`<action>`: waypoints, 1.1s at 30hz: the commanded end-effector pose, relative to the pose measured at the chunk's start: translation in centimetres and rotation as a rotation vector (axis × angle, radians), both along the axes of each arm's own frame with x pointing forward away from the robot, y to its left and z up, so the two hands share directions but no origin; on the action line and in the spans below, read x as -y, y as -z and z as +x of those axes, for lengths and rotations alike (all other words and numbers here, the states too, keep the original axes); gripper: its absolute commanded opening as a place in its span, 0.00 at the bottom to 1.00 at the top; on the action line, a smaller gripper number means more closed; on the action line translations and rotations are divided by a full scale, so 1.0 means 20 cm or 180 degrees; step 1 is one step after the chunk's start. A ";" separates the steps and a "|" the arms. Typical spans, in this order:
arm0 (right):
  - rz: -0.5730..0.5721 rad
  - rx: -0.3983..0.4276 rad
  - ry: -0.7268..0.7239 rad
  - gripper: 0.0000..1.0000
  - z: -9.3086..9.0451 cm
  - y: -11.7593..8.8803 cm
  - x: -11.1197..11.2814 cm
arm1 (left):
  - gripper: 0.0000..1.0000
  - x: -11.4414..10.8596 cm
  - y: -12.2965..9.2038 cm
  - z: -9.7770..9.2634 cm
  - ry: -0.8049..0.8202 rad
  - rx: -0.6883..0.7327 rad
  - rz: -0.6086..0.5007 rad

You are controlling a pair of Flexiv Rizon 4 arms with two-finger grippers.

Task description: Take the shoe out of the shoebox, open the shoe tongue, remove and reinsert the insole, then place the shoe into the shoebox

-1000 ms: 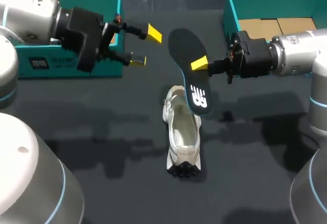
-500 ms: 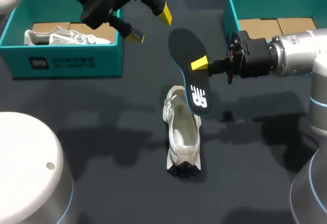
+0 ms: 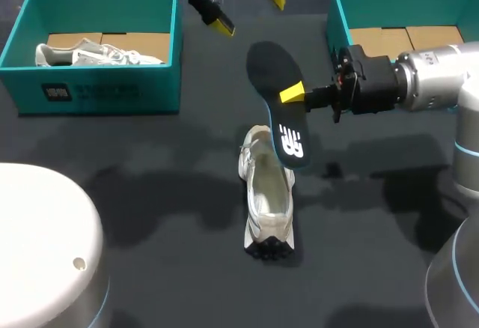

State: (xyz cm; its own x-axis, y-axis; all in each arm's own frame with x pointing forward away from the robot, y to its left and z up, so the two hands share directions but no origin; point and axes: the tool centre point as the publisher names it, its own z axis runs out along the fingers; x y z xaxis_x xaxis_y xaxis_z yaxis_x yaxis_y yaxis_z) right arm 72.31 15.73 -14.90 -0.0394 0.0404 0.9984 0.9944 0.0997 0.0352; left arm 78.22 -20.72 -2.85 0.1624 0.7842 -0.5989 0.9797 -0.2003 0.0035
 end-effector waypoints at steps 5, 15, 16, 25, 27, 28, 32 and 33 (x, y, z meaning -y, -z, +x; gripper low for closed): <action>-0.0002 -0.0001 0.0003 0.00 0.00 0.00 0.00 | 1.00 0.15 0.01 0.10 0.0149 -0.0271 0.1337; -0.0002 -0.0001 0.0003 0.00 0.00 0.00 0.00 | 1.00 0.17 0.00 0.11 0.0011 -0.0252 0.1675; -0.0002 -0.0001 0.0003 0.00 0.00 0.00 0.00 | 1.00 0.17 0.01 0.11 0.0013 -0.0256 0.1674; -0.0002 -0.0001 0.0003 0.00 0.00 0.00 0.00 | 1.00 0.22 0.01 0.10 -0.0123 -0.0075 0.1827; -0.0002 -0.0001 0.0003 0.00 0.00 0.00 0.00 | 1.00 0.23 0.02 0.10 -0.0133 -0.0083 0.1806; -0.0002 -0.0001 0.0003 0.00 0.00 0.00 0.00 | 1.00 0.23 0.03 0.09 -0.0140 -0.0085 0.1799; -0.0002 -0.0001 0.0003 0.00 0.00 0.00 0.00 | 1.00 0.24 0.03 0.09 -0.0181 -0.0098 0.1756; -0.0002 -0.0001 0.0003 0.00 0.00 0.00 0.00 | 1.00 0.24 0.04 0.09 -0.0194 -0.0096 0.1735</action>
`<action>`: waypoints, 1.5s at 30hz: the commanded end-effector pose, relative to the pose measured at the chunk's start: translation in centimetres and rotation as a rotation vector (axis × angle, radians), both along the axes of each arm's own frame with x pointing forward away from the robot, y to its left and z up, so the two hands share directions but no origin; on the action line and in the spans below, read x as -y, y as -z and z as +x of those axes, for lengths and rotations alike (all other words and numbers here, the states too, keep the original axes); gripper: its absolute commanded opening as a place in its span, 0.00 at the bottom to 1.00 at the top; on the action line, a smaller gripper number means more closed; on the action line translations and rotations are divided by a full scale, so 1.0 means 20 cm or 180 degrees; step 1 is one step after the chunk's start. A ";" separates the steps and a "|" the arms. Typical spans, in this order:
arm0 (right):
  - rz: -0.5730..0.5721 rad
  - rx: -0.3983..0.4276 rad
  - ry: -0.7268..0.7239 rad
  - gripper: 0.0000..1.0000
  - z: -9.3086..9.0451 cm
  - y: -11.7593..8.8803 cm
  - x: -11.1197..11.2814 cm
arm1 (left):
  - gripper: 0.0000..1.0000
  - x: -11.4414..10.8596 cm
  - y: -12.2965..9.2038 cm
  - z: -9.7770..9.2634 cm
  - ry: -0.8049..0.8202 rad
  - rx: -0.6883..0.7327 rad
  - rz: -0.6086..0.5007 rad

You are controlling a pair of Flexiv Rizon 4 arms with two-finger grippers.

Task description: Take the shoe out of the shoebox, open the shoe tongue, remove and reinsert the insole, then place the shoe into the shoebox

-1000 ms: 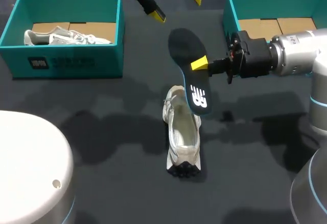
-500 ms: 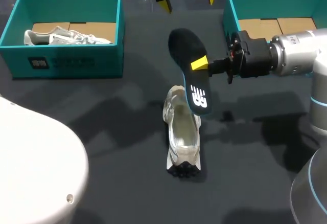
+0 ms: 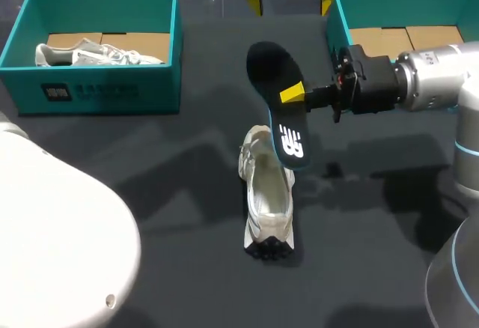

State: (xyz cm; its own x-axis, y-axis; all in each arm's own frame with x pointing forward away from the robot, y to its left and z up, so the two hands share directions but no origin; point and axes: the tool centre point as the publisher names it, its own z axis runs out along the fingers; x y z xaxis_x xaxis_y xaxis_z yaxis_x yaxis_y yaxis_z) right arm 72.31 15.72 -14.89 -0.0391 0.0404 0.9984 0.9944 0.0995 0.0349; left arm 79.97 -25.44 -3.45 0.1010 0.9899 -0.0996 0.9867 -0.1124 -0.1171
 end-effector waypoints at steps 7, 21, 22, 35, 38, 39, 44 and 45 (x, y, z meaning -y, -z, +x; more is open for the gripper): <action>-0.0002 0.0000 0.0002 0.00 0.00 0.00 -0.01 | 1.00 -0.08 0.01 -0.03 -0.0098 0.0027 -0.0974; -0.0002 0.0000 0.0002 0.00 0.00 0.00 -0.01 | 1.00 -0.25 0.07 -0.18 -0.0709 0.0434 -0.1986; -0.0002 0.0000 0.0002 0.00 0.00 0.00 -0.01 | 1.00 -0.25 0.07 -0.18 -0.0709 0.0434 -0.1986; -0.0002 0.0000 0.0002 0.00 0.00 0.00 -0.01 | 1.00 -0.26 0.07 -0.20 -0.0624 0.0497 -0.2176; -0.0002 0.0000 0.0002 0.00 0.00 0.00 -0.01 | 1.00 -0.30 0.09 -0.21 -0.0665 0.0482 -0.2572; -0.0002 0.0000 0.0002 0.00 0.00 0.00 -0.01 | 1.00 -0.32 0.11 -0.21 -0.0663 0.0470 -0.2714; -0.0002 0.0000 0.0002 0.00 0.00 0.00 -0.01 | 1.00 -0.41 0.20 -0.26 -0.1024 0.0309 -0.3498; -0.0002 0.0000 0.0002 0.00 0.00 0.00 -0.01 | 1.00 -0.41 0.20 -0.26 -0.1024 0.0309 -0.3498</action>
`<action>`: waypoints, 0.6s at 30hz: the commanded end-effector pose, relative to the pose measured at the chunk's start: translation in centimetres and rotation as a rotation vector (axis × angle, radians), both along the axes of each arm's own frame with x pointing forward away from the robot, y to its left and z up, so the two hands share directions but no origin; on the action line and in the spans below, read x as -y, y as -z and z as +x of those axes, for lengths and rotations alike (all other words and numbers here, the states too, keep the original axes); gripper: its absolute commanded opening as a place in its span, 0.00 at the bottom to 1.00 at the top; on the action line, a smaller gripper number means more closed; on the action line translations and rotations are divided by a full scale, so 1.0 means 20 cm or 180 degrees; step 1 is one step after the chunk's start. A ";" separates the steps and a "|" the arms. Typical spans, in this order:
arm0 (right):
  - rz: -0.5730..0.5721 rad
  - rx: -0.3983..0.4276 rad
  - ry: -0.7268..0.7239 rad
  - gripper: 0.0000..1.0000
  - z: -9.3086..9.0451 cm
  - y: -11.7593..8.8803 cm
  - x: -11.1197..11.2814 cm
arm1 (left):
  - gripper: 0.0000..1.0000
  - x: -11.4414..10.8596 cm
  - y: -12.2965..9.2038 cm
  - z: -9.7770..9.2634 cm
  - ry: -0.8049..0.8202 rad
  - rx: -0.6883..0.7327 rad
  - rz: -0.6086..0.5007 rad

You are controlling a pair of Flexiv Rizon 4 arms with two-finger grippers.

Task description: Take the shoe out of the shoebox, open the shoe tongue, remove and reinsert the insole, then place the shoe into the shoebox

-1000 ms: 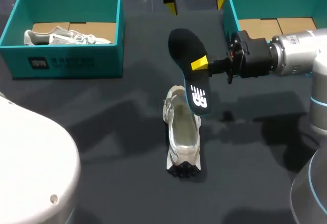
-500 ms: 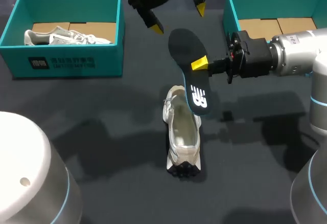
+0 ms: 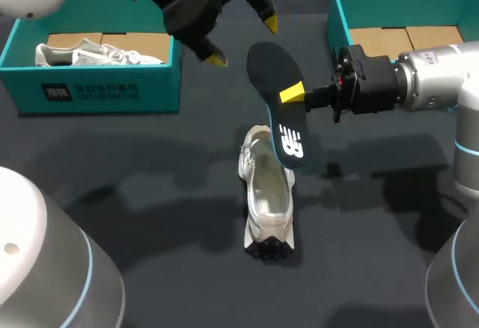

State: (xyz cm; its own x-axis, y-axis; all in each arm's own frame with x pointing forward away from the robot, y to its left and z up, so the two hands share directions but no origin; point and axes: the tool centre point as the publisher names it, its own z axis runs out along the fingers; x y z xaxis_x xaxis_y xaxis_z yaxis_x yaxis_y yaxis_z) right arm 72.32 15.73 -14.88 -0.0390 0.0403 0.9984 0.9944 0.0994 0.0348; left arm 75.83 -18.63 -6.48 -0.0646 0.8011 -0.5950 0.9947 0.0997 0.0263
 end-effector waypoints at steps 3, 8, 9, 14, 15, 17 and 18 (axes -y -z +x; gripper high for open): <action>-0.0002 0.0000 0.0002 0.00 0.00 0.00 -0.01 | 1.00 -0.07 0.05 -0.05 -0.0171 0.0041 -0.1797; -0.0002 0.0000 0.0002 0.00 0.00 0.00 -0.01 | 1.00 -0.07 0.05 -0.05 -0.0171 0.0041 -0.1797; -0.0002 0.0000 0.0002 0.00 0.00 0.00 -0.01 | 1.00 -0.07 0.05 -0.05 -0.0171 0.0041 -0.1797; -0.0002 0.0000 0.0002 0.00 0.00 0.00 -0.01 | 1.00 -0.07 0.15 -0.09 -0.0243 0.0200 -0.2020; -0.0002 0.0000 0.0002 0.00 0.00 0.00 -0.01 | 1.00 -0.06 0.18 -0.09 -0.0182 0.0224 -0.2075; -0.0002 0.0000 0.0002 0.00 0.00 0.00 -0.01 | 1.00 -0.07 0.22 -0.09 -0.0271 0.0269 -0.2216; -0.0002 0.0000 0.0002 0.00 0.00 0.00 -0.01 | 1.00 -0.07 0.24 -0.09 -0.0277 0.0356 -0.2316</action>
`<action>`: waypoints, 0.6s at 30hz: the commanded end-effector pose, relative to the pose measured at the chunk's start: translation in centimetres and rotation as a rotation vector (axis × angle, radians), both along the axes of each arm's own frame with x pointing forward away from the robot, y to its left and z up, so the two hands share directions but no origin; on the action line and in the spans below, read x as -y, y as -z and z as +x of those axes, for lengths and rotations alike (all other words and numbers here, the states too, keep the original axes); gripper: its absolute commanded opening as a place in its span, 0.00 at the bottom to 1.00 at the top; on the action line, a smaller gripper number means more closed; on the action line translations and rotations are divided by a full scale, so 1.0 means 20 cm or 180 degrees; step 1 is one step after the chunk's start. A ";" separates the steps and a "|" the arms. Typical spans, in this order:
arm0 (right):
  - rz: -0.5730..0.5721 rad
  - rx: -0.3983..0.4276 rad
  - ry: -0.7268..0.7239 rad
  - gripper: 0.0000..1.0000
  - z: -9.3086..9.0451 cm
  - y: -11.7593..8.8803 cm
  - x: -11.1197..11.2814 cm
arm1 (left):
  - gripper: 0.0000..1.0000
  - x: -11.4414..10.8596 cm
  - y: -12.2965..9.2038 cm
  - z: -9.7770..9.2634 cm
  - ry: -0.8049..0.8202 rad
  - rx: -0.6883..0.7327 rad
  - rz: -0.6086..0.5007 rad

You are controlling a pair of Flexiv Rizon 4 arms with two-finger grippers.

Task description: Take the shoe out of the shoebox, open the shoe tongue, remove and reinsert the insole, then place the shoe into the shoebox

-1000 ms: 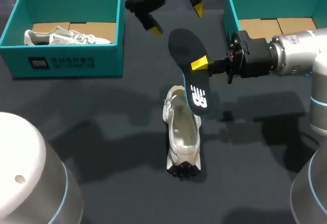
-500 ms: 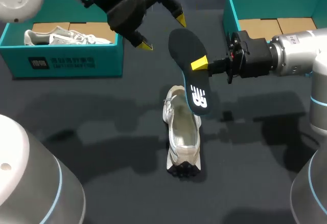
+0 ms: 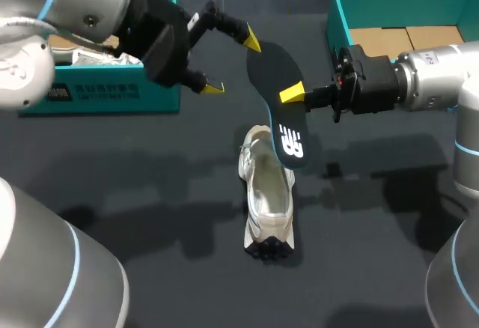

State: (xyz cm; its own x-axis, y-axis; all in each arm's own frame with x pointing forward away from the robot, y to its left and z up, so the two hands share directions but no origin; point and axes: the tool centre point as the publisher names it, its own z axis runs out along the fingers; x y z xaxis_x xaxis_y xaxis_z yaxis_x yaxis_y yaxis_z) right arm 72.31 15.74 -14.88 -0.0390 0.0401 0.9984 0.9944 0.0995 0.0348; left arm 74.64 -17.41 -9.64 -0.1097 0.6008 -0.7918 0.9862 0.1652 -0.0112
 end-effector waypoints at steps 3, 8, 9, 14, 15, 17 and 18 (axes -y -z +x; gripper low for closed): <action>-0.0003 0.0000 0.0002 0.00 0.00 0.00 0.00 | 1.00 -0.03 0.11 0.00 -0.0228 0.0580 -0.1710; -0.0003 0.0000 0.0002 0.00 0.00 0.00 0.00 | 1.00 -0.03 0.11 0.00 -0.0228 0.0580 -0.1710; -0.0003 0.0000 0.0002 0.00 0.00 0.00 0.00 | 1.00 -0.03 0.11 0.00 -0.0228 0.0580 -0.1710; -0.0003 0.0000 0.0002 0.00 0.00 0.00 0.00 | 1.00 0.00 0.15 -0.01 -0.0223 0.0708 -0.1699; -0.0003 0.0000 0.0002 0.00 0.00 0.00 0.00 | 1.00 0.02 0.18 -0.02 -0.0191 0.0688 -0.1755; -0.0003 0.0000 0.0002 0.00 0.00 0.00 0.00 | 1.00 0.05 0.22 -0.01 -0.0197 0.0737 -0.1781; -0.0003 0.0000 0.0002 0.00 0.00 0.00 0.00 | 1.00 0.06 0.24 0.00 -0.0199 0.0751 -0.1829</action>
